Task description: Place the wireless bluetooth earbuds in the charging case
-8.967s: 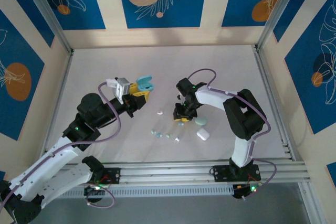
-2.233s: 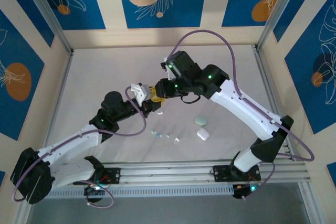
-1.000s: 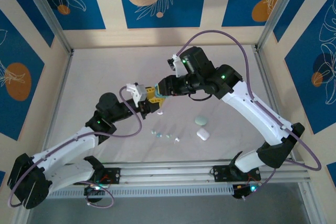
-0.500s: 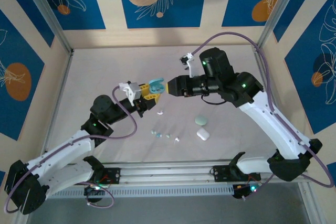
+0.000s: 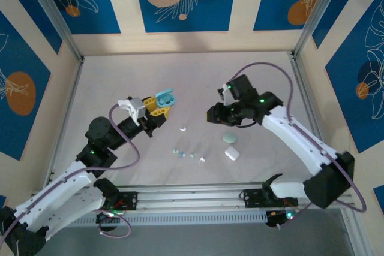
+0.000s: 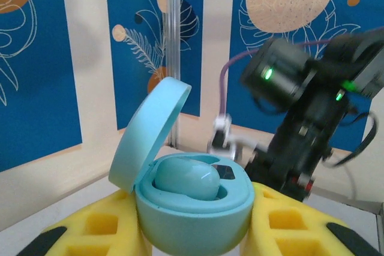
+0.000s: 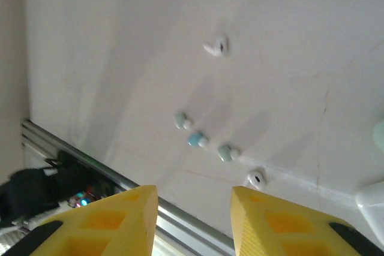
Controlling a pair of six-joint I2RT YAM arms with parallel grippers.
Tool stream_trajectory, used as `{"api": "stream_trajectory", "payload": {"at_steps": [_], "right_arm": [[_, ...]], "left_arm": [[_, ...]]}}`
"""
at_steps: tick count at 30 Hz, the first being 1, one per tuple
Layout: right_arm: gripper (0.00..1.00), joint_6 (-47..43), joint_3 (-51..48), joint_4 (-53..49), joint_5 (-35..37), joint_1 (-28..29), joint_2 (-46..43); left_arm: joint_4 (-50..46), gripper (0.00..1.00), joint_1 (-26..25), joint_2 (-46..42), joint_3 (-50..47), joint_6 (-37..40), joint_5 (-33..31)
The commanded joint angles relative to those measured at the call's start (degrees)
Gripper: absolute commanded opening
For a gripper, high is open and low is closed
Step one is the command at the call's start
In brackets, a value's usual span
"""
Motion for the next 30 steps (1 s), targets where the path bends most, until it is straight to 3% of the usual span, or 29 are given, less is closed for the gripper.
{"api": "stream_trajectory", "payload": {"at_steps": [1,6,13,30], "right_arm": [[0.37,1.56,-2.86,4.19,-4.12,4.25,4.16],[0.36,-1.89,-0.77,6.12,-4.31,9.8,13.75],[0.38,-7.8,5.42,4.42,-2.23,13.32,24.38],[0.41,-14.89,10.05,3.01,-4.7,14.67,33.92]], "left_arm": [[-4.27,0.3,-0.31,-2.21,3.19,1.34,-1.37],[-7.72,0.3,-0.34,-3.9,5.32,1.61,-1.02],[-10.15,0.3,-0.36,-6.09,6.0,1.44,-0.77],[-13.59,0.3,-0.29,-8.61,6.33,2.23,-1.42]]}}
